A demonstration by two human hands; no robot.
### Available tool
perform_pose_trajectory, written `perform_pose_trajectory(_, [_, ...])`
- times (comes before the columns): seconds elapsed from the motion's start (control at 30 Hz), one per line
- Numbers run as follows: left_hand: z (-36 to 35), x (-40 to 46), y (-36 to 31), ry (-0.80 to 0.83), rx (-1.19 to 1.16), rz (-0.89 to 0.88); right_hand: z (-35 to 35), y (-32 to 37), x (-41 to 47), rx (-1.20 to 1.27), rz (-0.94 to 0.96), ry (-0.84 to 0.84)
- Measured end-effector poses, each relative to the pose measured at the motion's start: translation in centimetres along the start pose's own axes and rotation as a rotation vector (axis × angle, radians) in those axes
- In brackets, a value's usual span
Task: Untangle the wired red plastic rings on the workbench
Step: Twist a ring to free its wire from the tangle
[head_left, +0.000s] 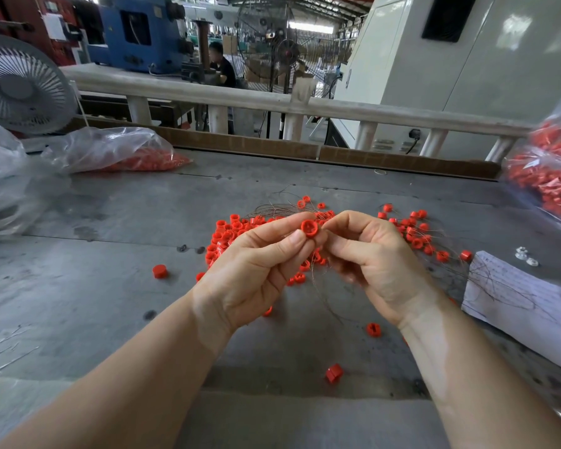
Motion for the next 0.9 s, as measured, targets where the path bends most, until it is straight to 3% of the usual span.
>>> perform_pose_trajectory(0.47, [0.1,0.2,0.2,-0.013,0.000,-0.010,0.6,-0.9,0.2,0.025,-0.144,-0.079])
perform_pose_trajectory(0.7, [0.2,0.3,0.2,-0.048,-0.008,-0.006,0.7,-1.0,0.3,0.012,-0.150,-0.040])
perform_pose_trajectory(0.8, [0.5,0.4,0.3,-0.099,-0.013,0.000,2.0,-0.8,0.6,-0.136,-0.065,-0.157])
perform_pose_trajectory(0.9, [0.8,0.5,0.4,-0.136,-0.012,0.013,3.8,0.0,0.5,-0.452,0.063,-0.369])
Point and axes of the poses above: each hand's wrist, its own x-axis towards the middle knuckle, its own z-axis out of the back of the hand, y = z × x, the point moved 4 cm from there along x, towards the middle knuckle, and after that the axes turned 12 degrees about x, right-handed, at the moved point
